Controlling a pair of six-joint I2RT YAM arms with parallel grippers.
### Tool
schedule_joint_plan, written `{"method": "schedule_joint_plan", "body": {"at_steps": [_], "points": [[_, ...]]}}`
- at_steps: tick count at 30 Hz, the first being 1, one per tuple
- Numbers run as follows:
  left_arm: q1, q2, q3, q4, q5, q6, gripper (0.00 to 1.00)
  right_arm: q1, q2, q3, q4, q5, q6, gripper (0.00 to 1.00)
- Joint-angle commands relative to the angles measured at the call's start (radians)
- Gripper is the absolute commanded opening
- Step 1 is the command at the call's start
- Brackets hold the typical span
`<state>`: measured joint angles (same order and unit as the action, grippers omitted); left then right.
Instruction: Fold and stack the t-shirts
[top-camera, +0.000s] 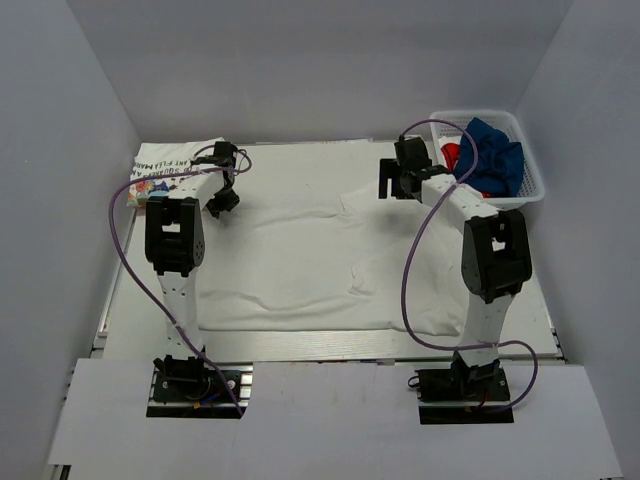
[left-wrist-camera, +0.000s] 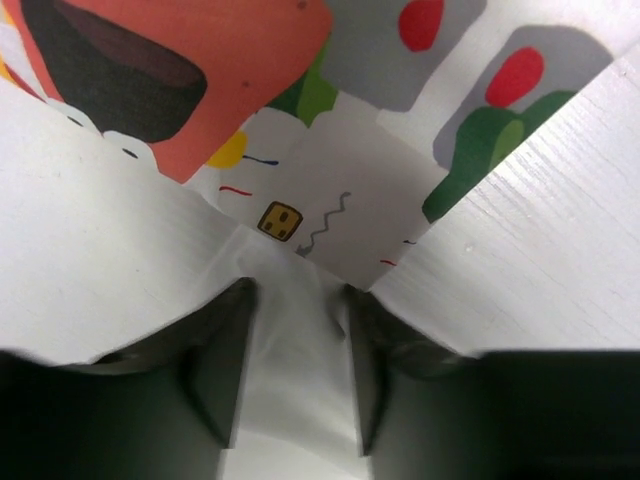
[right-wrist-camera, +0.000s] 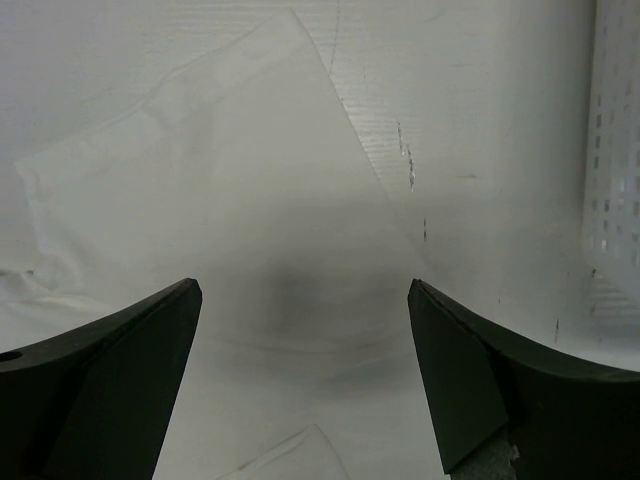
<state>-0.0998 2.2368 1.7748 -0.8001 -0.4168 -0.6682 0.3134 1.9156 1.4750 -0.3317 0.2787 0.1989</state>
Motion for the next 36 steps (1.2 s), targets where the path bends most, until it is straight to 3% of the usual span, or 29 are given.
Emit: {"method": "schedule_joint_plan", "body": {"at_steps": [1,6,10,14,20,21,25,26,29,33,36], "points": [[0.008,0.007,-0.015,0.008,-0.007,0.001,0.49,-0.011,0.066,0.09,0.04,0.002,-0.013,0.9],[-0.001,-0.025,-0.07,0.044,0.016,0.021,0.17,-0.019,0.215,0.27,0.053,-0.01,-0.018,0.9],[-0.001,-0.034,-0.071,0.033,0.016,0.021,0.0,-0.023,0.392,0.428,0.025,0.008,-0.023,0.9],[-0.001,-0.054,-0.092,0.022,0.006,0.021,0.0,-0.025,0.497,0.58,0.017,-0.007,-0.029,0.9],[-0.001,-0.075,-0.115,0.033,0.006,0.03,0.0,-0.019,0.579,0.64,0.011,-0.029,0.003,0.88],[-0.001,-0.075,-0.115,0.033,0.006,0.03,0.0,-0.02,0.585,0.637,-0.01,-0.027,0.011,0.85],[-0.001,-0.095,-0.115,0.033,-0.004,0.03,0.0,-0.011,0.551,0.535,-0.03,-0.001,0.017,0.47],[-0.011,-0.095,-0.115,0.033,-0.004,0.03,0.0,-0.011,0.516,0.518,-0.023,0.005,0.014,0.27],[-0.011,-0.105,-0.115,0.033,-0.004,0.03,0.0,-0.005,0.462,0.43,0.003,0.025,0.007,0.0],[-0.011,-0.129,-0.124,0.021,0.006,0.039,0.0,0.003,0.372,0.387,0.033,-0.015,-0.061,0.0],[-0.02,-0.198,-0.19,0.044,0.015,0.039,0.0,0.024,0.258,0.241,0.043,0.011,-0.099,0.0]]}}
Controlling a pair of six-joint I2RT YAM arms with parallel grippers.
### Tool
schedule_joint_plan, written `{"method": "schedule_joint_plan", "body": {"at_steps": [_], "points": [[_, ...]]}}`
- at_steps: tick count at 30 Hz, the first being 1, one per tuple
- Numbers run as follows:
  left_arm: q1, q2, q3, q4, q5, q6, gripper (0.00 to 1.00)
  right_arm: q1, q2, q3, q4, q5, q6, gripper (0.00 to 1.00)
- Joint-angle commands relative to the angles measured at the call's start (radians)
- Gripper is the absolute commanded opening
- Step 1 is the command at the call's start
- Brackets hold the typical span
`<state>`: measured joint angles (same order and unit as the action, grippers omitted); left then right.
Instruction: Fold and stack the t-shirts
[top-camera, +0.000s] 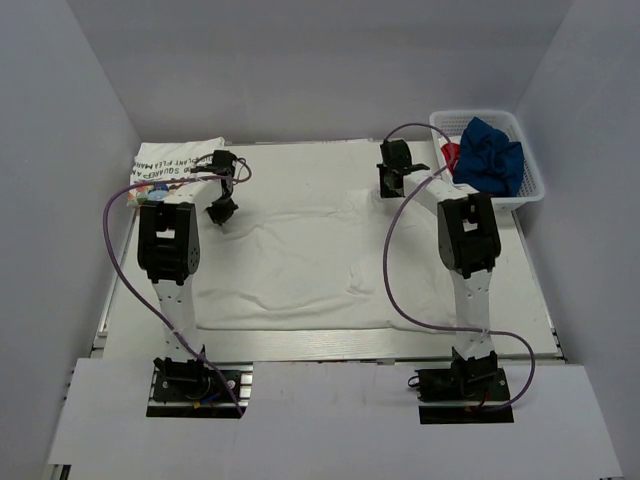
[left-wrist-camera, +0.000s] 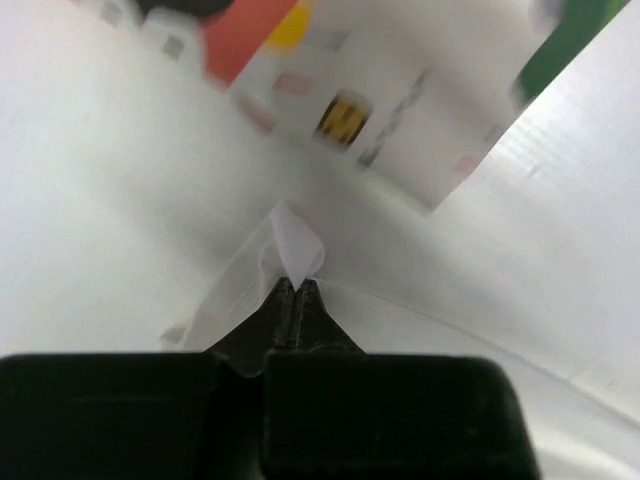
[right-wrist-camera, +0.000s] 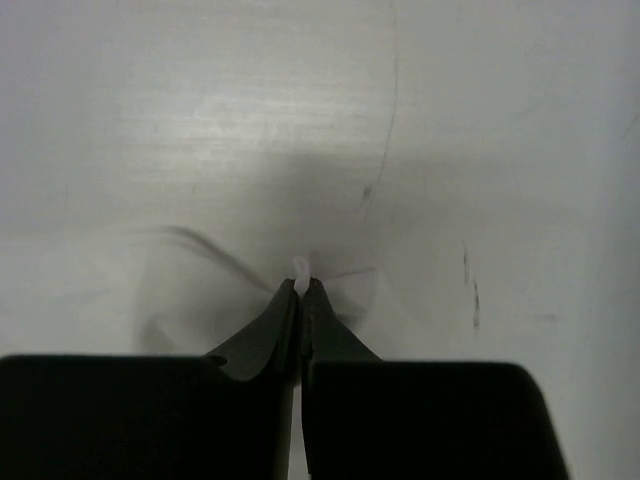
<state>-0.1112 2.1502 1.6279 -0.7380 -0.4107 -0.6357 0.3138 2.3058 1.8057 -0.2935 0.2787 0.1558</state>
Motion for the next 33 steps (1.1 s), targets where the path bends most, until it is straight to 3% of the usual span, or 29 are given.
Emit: {"method": "schedule_joint_plan", "body": {"at_steps": [1,5,11,21,33], "points": [[-0.008,-0.153,-0.06,-0.018,0.009,0.007,0.0,0.028,-0.237,-0.183,0.051,0.019,-0.074,0.0],[-0.018,-0.258,-0.157,0.02,0.0,0.007,0.0,0.042,-0.457,-0.418,0.129,0.056,-0.075,0.0],[-0.027,-0.432,-0.344,0.101,0.053,0.019,0.0,0.059,-0.692,-0.636,0.119,0.071,-0.059,0.0],[-0.047,-0.728,-0.62,0.169,0.076,-0.076,0.0,0.073,-1.063,-0.878,0.031,0.128,0.011,0.0],[-0.047,-0.84,-0.776,0.137,0.033,-0.162,0.0,0.074,-1.273,-1.072,-0.088,0.088,0.103,0.0]]}}
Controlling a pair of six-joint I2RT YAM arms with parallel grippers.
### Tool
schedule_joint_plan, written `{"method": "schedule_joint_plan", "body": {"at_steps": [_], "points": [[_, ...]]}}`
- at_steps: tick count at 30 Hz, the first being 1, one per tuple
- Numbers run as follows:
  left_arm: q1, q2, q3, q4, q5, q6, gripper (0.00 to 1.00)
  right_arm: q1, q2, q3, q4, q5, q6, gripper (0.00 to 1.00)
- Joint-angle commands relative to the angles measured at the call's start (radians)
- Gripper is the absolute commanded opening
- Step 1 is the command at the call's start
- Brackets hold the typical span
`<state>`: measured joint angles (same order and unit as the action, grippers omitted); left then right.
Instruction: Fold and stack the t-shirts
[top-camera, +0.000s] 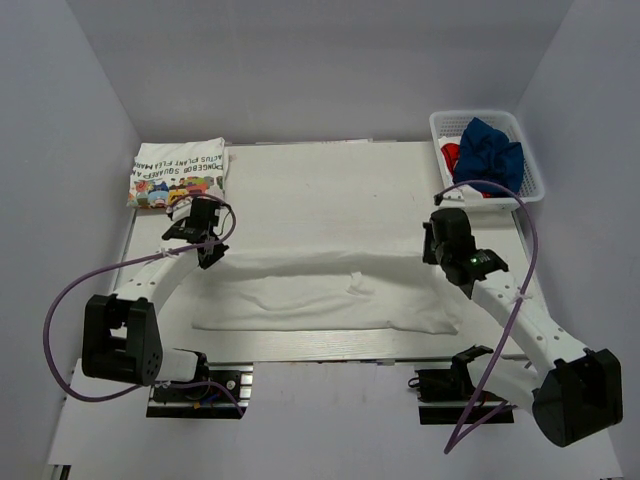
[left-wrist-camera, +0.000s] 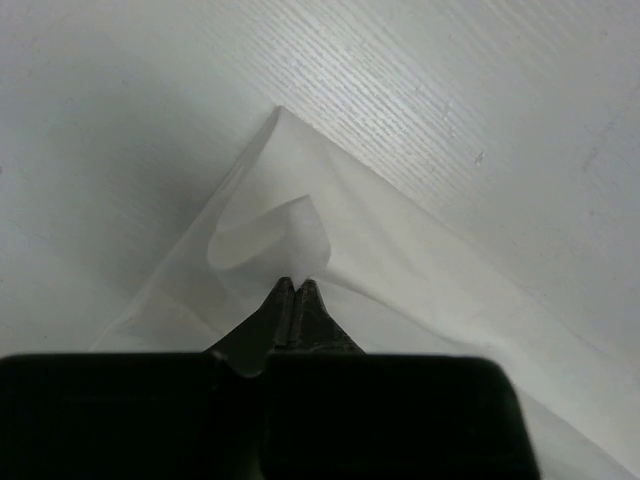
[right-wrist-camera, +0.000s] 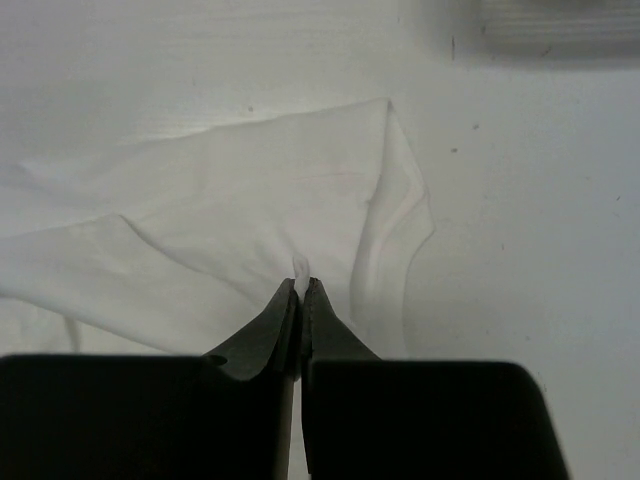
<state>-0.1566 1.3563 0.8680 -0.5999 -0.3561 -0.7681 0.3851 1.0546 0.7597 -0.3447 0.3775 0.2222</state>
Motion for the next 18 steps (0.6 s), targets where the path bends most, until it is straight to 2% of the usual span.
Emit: {"method": "schedule_joint_plan", "body": {"at_steps": [1,6,7,8,9,10,11,12,13,15,16,18], "points": [[-0.001,-0.046,-0.017,-0.001,-0.021,-0.03,0.0,0.005,-0.036,-0.043,-0.048,-0.008,0.048,0.0],[-0.001,-0.082,-0.075,-0.004,0.002,-0.065,0.0,0.005,-0.068,-0.1,-0.082,-0.04,0.095,0.0],[-0.001,-0.092,-0.075,-0.014,0.002,-0.065,0.02,0.005,-0.071,-0.106,-0.095,-0.049,0.138,0.0],[-0.001,-0.092,-0.087,-0.024,0.002,-0.074,0.11,0.005,-0.071,-0.108,-0.129,-0.049,0.166,0.03],[-0.001,-0.092,-0.087,-0.088,0.011,-0.103,0.4,0.005,-0.073,-0.114,-0.149,-0.055,0.196,0.15],[-0.001,-0.092,-0.075,-0.134,0.011,-0.123,0.49,0.005,-0.077,-0.12,-0.225,-0.09,0.245,0.25],[-0.001,-0.092,-0.055,-0.188,0.011,-0.147,0.6,0.003,-0.091,-0.122,-0.255,-0.106,0.306,0.25],[-0.001,-0.092,-0.046,-0.301,0.011,-0.172,0.72,0.001,-0.103,-0.14,-0.281,-0.15,0.371,0.3],[-0.001,-0.109,-0.035,-0.357,0.002,-0.221,0.91,0.001,-0.116,-0.145,-0.337,-0.153,0.399,0.5],[-0.001,-0.147,-0.001,-0.431,-0.01,-0.234,1.0,-0.002,-0.192,-0.155,-0.393,-0.152,0.468,0.81],[-0.001,-0.16,0.029,-0.463,-0.011,-0.234,1.0,-0.002,-0.23,-0.149,-0.395,-0.149,0.467,0.9],[-0.001,-0.181,0.06,-0.443,0.008,-0.214,1.0,0.0,-0.28,-0.126,-0.337,-0.141,0.442,0.9]]}}
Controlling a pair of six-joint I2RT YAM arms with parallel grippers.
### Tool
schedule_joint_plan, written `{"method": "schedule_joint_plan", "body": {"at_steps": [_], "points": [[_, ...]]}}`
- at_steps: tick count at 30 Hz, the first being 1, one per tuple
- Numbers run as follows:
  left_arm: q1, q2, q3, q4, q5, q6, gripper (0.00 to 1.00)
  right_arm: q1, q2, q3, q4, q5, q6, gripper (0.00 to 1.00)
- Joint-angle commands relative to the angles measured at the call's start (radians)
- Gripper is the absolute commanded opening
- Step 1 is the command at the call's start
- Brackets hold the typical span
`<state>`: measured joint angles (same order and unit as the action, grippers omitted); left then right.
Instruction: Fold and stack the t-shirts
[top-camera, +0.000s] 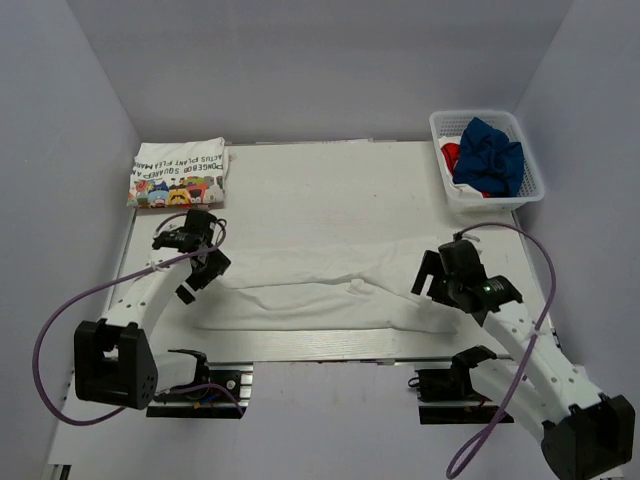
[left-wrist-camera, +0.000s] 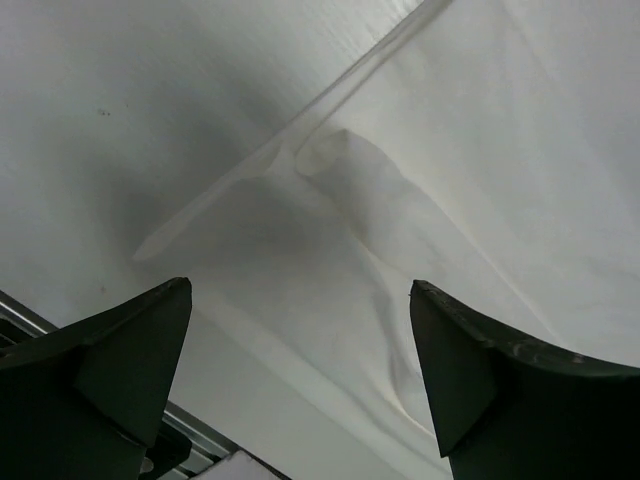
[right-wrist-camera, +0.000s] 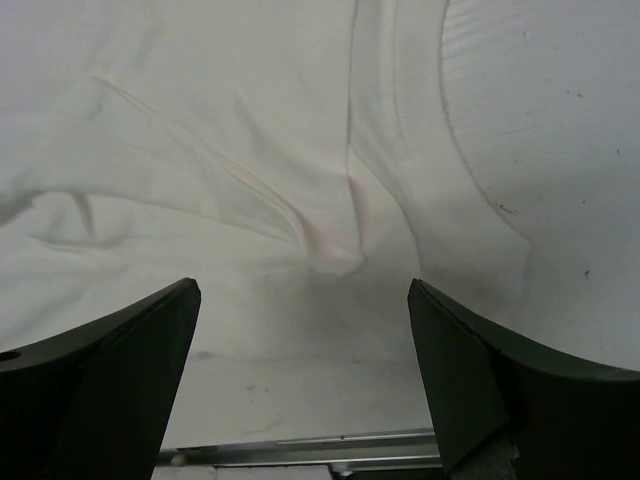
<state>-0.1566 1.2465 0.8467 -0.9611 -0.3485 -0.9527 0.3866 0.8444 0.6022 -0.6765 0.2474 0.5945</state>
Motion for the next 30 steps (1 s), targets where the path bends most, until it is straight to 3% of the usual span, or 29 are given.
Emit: {"method": "schedule_joint_plan", "body": {"at_steps": [1,7,10,16,23,30], "points": [[-0.001,-0.071,0.109,-0.07,0.015,-0.014,1.0,-0.002,-0.085,0.037,0.017,-0.011,0.054,0.9],[-0.001,0.051,0.153,0.091,0.108,0.04,1.0,0.001,-0.007,0.067,0.305,-0.147,-0.06,0.9],[-0.001,0.143,0.201,0.14,0.14,0.072,1.0,0.005,0.067,0.074,0.368,-0.235,-0.081,0.9],[-0.021,0.33,0.253,0.167,0.151,0.104,1.0,0.006,0.186,0.081,0.414,-0.234,-0.105,0.9],[-0.031,0.306,0.062,0.128,0.108,0.074,1.0,0.003,0.222,0.045,0.41,-0.203,-0.096,0.9],[-0.018,0.154,0.018,-0.031,0.016,0.026,1.0,0.003,0.208,0.011,0.368,-0.152,-0.094,0.9]]}}
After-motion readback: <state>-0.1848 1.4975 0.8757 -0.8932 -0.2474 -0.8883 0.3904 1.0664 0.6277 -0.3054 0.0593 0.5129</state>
